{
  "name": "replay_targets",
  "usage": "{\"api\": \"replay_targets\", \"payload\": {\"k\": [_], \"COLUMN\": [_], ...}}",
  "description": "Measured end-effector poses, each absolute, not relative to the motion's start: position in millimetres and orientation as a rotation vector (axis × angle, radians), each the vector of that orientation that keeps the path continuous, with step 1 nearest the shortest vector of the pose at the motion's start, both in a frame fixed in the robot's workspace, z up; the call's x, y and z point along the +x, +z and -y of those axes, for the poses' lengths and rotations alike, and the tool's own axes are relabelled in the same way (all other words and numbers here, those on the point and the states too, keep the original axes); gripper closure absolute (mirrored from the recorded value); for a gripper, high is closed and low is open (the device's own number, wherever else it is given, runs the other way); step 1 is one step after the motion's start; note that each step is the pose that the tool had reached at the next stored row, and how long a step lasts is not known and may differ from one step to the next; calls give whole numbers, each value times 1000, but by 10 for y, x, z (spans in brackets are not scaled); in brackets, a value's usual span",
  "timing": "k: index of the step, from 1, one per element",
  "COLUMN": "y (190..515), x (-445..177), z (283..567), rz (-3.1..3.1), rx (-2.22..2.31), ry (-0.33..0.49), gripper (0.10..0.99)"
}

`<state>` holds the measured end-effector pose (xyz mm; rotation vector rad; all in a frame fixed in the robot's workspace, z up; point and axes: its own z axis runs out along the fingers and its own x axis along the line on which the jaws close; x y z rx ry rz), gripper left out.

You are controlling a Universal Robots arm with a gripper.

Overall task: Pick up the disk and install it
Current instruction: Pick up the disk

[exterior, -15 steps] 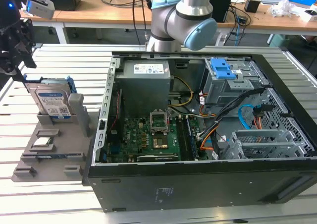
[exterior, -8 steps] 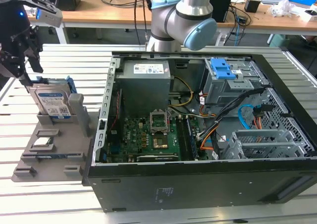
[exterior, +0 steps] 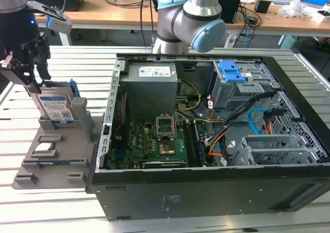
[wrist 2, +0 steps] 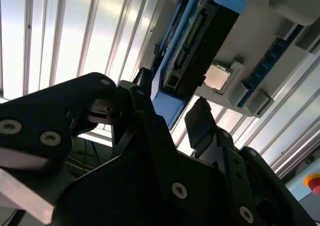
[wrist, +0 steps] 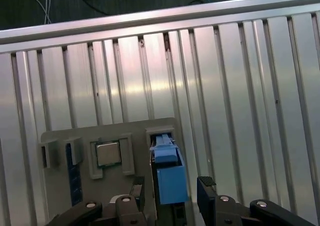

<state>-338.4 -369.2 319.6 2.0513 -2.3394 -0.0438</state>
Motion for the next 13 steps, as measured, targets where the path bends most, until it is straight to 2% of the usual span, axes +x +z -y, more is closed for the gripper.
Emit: {"api": "replay_targets", "payload": {"k": [13], "y": [2943], "x": [-3286], "z": [3659], "rz": [2213], "rx": [2172], "ry": [-23], "gripper": [545]}}
